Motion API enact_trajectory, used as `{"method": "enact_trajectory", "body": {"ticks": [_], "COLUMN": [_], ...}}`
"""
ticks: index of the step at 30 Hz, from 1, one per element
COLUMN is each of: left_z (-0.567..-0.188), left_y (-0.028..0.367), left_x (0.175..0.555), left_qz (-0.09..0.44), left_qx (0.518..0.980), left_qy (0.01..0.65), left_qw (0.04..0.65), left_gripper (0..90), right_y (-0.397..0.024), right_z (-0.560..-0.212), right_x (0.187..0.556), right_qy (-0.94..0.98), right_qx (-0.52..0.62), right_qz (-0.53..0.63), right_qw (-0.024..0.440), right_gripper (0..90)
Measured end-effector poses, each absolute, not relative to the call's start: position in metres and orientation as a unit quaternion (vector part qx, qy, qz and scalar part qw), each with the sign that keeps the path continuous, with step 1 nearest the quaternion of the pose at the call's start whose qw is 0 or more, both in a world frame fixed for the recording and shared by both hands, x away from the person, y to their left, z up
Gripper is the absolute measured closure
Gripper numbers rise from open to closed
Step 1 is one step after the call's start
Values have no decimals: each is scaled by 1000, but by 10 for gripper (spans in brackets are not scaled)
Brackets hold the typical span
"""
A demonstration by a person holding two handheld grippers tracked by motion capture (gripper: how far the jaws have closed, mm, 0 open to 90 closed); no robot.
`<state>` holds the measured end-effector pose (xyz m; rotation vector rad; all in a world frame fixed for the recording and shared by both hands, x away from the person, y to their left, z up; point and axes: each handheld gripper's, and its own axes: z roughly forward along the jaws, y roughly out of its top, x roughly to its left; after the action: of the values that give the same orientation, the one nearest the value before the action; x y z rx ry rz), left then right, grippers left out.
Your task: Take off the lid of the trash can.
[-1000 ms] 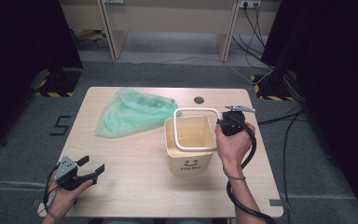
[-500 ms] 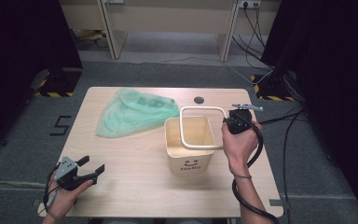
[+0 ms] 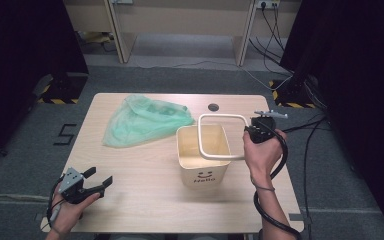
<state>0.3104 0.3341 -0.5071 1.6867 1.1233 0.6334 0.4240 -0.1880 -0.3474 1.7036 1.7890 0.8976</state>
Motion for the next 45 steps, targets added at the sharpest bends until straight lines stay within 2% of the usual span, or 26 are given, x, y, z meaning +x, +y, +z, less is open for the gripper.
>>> {"method": "enact_trajectory", "body": {"ticks": [25,45], "left_z": [-508,-508], "left_y": [334,334], "left_x": [311,310], "left_qz": [261,261], "left_qx": [695,695], "left_qy": [462,463], "left_qw": [485,485], "left_gripper": [211,211], "right_y": [-230,-243], "right_z": [-349,-352], "right_x": [423,421], "right_qy": [639,634], "right_qx": [653,660], "right_qz": [316,308], "right_qw": [257,261], "right_gripper": [819,818]}}
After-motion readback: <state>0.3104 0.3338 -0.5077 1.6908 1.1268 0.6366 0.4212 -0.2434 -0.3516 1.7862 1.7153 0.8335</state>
